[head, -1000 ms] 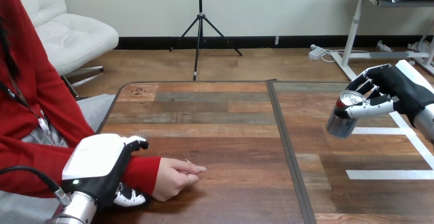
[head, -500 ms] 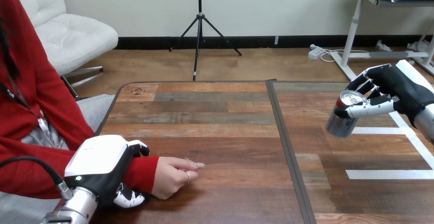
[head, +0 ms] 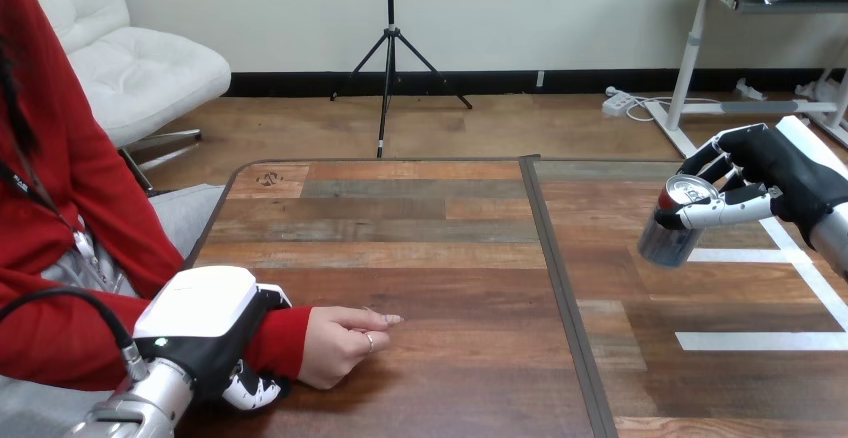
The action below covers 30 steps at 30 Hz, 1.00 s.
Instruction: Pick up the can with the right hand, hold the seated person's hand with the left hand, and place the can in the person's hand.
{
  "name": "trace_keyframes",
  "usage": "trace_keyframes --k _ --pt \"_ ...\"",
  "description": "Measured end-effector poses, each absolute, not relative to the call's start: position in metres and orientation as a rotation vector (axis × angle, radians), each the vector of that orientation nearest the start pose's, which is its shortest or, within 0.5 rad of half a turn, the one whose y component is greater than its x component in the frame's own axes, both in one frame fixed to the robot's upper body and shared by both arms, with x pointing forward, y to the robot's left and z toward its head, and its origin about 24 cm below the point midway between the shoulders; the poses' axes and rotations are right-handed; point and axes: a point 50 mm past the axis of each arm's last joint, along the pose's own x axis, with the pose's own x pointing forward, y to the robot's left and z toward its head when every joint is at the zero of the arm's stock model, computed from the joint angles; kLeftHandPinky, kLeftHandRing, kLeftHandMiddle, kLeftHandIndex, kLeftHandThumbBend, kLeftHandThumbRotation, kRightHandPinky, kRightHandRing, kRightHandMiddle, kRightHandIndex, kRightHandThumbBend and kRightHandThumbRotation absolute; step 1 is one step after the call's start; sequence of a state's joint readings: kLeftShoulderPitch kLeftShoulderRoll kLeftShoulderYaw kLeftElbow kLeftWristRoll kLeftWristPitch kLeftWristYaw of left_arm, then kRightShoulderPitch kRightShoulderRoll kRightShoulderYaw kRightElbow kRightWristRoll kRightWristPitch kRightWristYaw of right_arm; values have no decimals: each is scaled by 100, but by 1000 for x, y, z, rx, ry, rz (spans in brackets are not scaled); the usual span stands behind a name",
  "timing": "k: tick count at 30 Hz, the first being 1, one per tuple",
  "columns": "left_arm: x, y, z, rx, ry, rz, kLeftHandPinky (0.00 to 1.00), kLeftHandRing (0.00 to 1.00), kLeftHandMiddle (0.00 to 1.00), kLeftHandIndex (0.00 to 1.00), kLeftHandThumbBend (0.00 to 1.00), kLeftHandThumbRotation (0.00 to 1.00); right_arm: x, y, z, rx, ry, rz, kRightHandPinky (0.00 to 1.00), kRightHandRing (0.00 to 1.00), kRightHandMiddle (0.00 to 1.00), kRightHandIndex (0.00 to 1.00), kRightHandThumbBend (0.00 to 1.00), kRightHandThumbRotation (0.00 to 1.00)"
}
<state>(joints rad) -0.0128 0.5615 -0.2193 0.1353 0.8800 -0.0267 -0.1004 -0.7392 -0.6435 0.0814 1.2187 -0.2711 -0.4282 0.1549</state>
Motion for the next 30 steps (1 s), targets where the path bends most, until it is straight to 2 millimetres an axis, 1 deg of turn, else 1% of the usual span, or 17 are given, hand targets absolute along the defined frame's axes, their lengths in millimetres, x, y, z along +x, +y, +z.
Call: trace_keyframes --k 2,10,15,20,30 --pt "247 218 19 1451 148 -363 58 62 64 62 99 0 347 -307 86 -828 162 56 33 37 44 49 73 0" --pt "249 218 19 1484 154 -379 54 59 61 60 100 0 347 -307 86 -827 162 56 33 37 44 49 73 0" --pt "251 217 20 1502 152 -377 47 54 57 57 100 0 347 -307 86 -827 161 56 33 37 44 49 72 0" --pt "252 216 20 1511 153 -375 42 49 53 53 95 0 347 -307 86 -827 160 56 34 38 44 49 72 0" --pt "253 217 20 1512 174 -361 35 42 46 46 90 0 347 -308 86 -825 159 54 34 38 45 49 72 0"
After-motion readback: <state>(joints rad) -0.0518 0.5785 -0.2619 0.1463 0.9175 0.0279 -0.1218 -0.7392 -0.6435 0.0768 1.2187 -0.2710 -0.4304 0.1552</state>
